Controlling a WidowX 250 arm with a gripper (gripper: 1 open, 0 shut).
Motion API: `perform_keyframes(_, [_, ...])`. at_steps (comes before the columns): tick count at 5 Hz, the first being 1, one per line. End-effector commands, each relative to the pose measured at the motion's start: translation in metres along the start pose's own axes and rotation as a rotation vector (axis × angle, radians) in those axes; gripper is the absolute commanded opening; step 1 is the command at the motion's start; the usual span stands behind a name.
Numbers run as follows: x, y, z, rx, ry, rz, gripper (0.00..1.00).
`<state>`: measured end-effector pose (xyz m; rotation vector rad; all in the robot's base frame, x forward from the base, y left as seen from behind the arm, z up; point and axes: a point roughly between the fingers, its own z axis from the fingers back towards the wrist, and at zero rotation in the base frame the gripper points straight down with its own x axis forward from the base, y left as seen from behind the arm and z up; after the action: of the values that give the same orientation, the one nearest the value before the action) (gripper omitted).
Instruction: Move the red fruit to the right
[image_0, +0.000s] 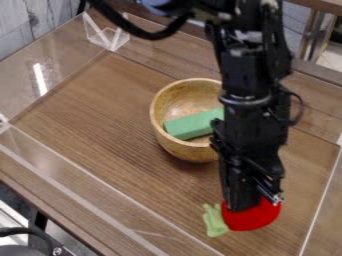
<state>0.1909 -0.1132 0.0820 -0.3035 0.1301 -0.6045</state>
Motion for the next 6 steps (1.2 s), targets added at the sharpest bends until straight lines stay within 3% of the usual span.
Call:
perform_keyframes(1, [0.004,-0.002,0.006,0.035,-0.047,0.017,0.00])
perform_keyframes(2, [0.003,-0.003,0.003,0.042,-0.055,0.038,0.00])
perform_keyframes(4, [0.000,0.011,0.045,0.096,-0.110,0.054,0.00])
perform_keyframes(6, [-0.019,0.048,0.080,0.155,-0.215,0.329,0.00])
